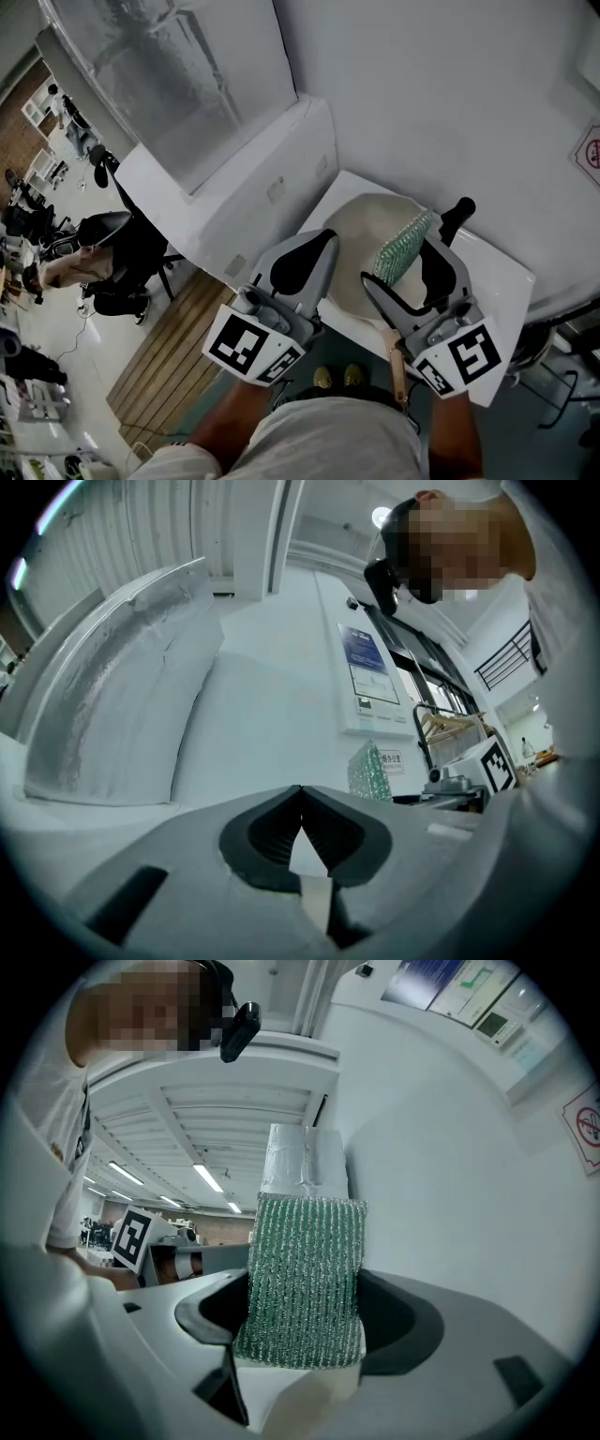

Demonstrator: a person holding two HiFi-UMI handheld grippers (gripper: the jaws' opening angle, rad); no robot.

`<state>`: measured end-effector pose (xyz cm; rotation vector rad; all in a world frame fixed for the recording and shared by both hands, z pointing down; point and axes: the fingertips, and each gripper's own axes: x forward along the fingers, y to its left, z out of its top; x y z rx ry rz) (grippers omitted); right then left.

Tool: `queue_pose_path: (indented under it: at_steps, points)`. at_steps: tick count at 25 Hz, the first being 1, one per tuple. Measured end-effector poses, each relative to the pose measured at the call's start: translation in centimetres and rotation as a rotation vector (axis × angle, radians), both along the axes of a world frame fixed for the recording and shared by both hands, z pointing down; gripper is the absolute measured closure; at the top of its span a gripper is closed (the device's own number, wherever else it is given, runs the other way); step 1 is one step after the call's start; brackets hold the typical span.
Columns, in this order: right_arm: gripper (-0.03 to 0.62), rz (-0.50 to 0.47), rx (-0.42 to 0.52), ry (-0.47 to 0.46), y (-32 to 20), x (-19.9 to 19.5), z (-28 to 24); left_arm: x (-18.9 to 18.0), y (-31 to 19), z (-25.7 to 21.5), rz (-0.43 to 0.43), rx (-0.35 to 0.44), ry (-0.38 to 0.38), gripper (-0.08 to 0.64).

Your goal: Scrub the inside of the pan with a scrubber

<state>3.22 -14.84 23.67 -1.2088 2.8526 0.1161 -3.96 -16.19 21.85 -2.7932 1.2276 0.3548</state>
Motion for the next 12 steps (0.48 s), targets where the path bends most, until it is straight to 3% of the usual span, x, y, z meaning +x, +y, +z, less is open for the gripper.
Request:
queue_pose_path:
  at_steps: [12]
  points:
    - [0.241,-0.001,-0.012,0.006,-0.50,-0.37,0.31,-0.62,-0.53,-0.05,-0.008,0.002,0.013,0.544]
